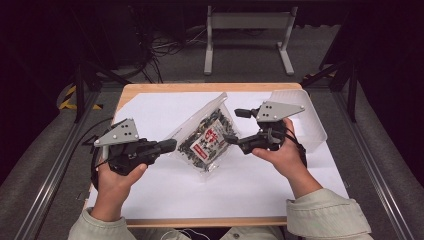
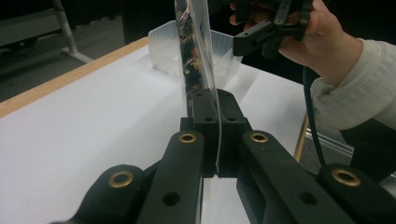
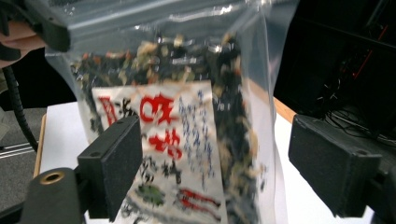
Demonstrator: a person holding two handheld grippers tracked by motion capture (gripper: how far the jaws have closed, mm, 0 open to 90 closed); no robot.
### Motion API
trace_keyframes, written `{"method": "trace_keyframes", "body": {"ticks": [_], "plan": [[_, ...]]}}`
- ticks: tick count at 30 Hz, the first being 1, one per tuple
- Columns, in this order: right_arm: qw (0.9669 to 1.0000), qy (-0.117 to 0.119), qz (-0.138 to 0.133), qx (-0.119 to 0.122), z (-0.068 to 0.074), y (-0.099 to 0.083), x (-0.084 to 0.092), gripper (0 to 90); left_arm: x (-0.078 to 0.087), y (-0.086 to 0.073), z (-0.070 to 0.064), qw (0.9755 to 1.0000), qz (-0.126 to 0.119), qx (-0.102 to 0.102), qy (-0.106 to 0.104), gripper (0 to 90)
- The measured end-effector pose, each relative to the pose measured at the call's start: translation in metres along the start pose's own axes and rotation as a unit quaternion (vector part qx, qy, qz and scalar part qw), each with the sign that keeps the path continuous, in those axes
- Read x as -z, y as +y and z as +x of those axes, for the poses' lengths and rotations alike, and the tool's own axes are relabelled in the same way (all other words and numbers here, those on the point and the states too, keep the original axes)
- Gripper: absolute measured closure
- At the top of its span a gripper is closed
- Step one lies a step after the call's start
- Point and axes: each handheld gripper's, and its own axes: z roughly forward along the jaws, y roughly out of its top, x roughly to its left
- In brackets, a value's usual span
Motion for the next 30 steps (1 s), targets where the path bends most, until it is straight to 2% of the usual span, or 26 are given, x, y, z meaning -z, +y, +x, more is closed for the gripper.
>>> {"method": "trace_keyframes", "body": {"ticks": [10,16,22,27,30], "plan": [[0.9997,0.022,-0.006,0.007,-0.002,0.012,-0.013,14.3,-0.001,0.001,-0.004,0.9999,-0.002,-0.009,-0.011,89.6],[0.9989,0.046,-0.005,0.008,0.001,0.013,-0.021,13.3,-0.001,0.001,-0.007,0.9997,-0.009,-0.010,-0.020,89.6],[0.9986,0.052,-0.006,0.008,0.003,0.013,-0.024,13.1,0.000,0.001,-0.007,0.9993,-0.024,-0.012,-0.025,89.7],[0.9990,0.041,0.008,0.012,0.004,0.012,-0.021,24.9,0.001,0.001,-0.007,0.9992,-0.028,-0.015,-0.026,89.6],[0.9987,0.050,0.009,0.004,0.003,0.012,-0.016,33.0,0.000,0.001,-0.007,0.9991,-0.029,-0.015,-0.025,89.7]]}}
